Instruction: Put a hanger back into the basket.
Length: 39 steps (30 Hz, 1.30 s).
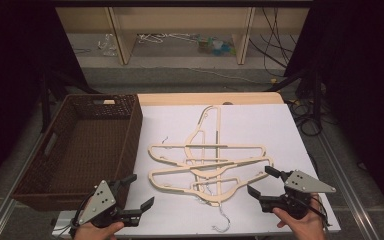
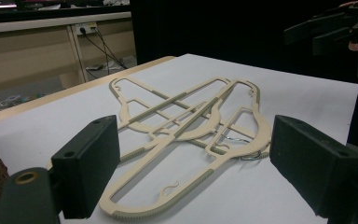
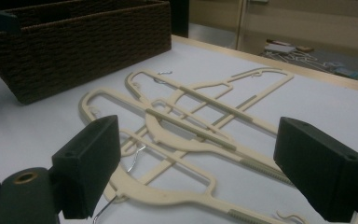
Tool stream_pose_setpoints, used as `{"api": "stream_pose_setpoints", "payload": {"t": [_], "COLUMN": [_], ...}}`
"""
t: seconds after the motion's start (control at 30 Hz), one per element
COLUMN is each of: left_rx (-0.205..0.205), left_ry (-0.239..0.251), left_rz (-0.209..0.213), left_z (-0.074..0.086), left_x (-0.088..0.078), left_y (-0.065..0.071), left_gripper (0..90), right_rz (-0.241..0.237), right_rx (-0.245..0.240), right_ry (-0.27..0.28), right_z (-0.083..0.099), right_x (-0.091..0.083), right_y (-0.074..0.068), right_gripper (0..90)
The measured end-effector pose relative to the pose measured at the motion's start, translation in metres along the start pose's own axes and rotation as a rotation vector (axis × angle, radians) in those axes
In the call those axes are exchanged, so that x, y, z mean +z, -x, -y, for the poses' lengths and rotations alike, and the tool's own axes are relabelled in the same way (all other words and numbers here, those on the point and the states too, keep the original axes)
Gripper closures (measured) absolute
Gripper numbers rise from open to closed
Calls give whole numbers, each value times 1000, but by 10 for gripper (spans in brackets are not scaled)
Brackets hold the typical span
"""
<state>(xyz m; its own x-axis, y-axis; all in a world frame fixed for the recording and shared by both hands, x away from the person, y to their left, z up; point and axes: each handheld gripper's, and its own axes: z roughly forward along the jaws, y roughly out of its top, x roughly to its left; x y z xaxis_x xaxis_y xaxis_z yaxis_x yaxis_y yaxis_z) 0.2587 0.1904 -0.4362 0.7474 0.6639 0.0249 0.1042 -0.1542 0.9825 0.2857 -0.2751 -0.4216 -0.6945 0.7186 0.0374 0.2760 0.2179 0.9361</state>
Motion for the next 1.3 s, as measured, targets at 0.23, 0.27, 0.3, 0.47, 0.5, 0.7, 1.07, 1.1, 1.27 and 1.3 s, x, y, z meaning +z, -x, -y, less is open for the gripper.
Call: {"api": "stream_pose_setpoints", "payload": {"t": [0.23,0.27,0.3,0.47,0.5,0.7,1.07,1.1,1.27,1.3], "left_rx": [5,-7,-5,7,11,2,3,-2,9,4], "left_ry": [-3,-2,-3,-8,-12,-13,-8,-8,-22,-19], "left_rz": [1,1,2,5,4,10,15,14,12,12], "left_z": [0,0,0,1,1,1,2,2,2,2], "left_x": [0,0,1,2,2,3,4,4,4,4], "left_y": [0,1,1,1,1,3,3,3,4,5], "left_gripper": [160,160,160,159,160,159,159,159,160,159], "right_rz": [-24,-42,-42,-47,-66,-114,-132,-135,-151,-152], "right_rx": [-13,-20,-20,-47,-47,-74,-98,-99,-110,-118], "right_ry": [-5,-30,-30,-60,-79,-155,-264,-275,-297,-312], "right_z": [1,1,1,2,3,2,-2,-2,-2,-2], "right_x": [4,6,6,14,20,34,60,61,65,67], "right_y": [1,2,2,7,9,14,33,33,35,36], "right_gripper": [156,156,156,158,158,159,160,161,163,164]}}
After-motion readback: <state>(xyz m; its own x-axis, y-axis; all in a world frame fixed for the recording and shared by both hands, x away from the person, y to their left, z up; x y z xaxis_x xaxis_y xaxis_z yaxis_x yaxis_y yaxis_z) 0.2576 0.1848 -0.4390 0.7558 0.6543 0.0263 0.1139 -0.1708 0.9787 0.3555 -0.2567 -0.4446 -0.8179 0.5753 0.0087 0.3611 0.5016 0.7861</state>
